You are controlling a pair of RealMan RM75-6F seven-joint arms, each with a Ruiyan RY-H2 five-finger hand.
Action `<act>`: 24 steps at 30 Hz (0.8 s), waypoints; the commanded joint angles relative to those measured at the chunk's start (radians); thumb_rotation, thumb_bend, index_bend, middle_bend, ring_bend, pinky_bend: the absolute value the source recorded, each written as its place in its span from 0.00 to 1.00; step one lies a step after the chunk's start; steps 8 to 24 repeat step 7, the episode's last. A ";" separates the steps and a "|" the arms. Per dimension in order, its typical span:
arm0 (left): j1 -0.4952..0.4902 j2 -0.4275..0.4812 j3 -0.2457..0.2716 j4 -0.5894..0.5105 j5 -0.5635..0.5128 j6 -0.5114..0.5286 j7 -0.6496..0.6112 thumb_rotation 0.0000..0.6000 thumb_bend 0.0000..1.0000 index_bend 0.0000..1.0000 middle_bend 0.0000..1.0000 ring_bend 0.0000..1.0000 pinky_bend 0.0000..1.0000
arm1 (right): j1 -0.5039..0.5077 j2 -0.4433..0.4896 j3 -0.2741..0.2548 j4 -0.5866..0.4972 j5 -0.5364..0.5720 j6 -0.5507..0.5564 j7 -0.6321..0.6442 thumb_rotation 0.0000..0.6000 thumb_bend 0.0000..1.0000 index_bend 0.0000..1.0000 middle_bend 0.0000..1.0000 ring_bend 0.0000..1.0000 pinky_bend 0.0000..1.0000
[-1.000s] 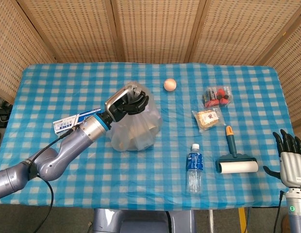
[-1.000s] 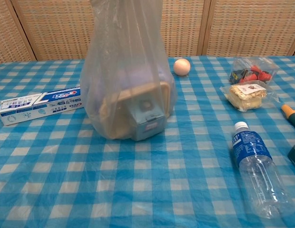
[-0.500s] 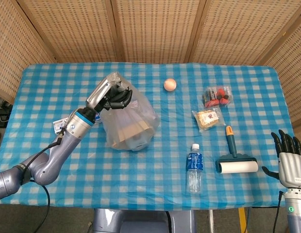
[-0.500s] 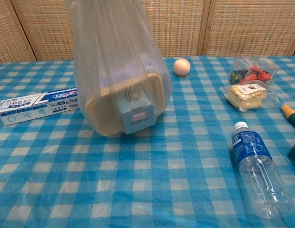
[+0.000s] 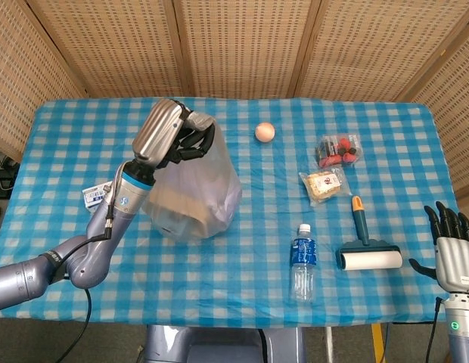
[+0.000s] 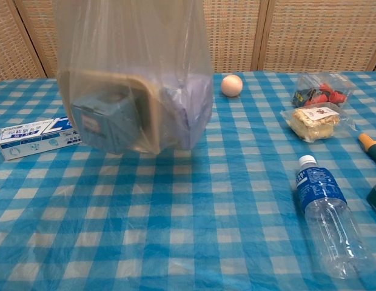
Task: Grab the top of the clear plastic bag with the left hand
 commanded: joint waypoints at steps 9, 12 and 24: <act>-0.032 0.037 -0.074 -0.090 -0.194 -0.014 -0.051 1.00 1.00 1.00 1.00 0.99 1.00 | 0.000 0.003 0.003 0.000 0.005 -0.002 0.006 1.00 0.00 0.00 0.00 0.00 0.00; -0.032 0.037 -0.074 -0.090 -0.194 -0.014 -0.051 1.00 1.00 1.00 1.00 0.99 1.00 | 0.000 0.003 0.003 0.000 0.005 -0.002 0.006 1.00 0.00 0.00 0.00 0.00 0.00; -0.032 0.037 -0.074 -0.090 -0.194 -0.014 -0.051 1.00 1.00 1.00 1.00 0.99 1.00 | 0.000 0.003 0.003 0.000 0.005 -0.002 0.006 1.00 0.00 0.00 0.00 0.00 0.00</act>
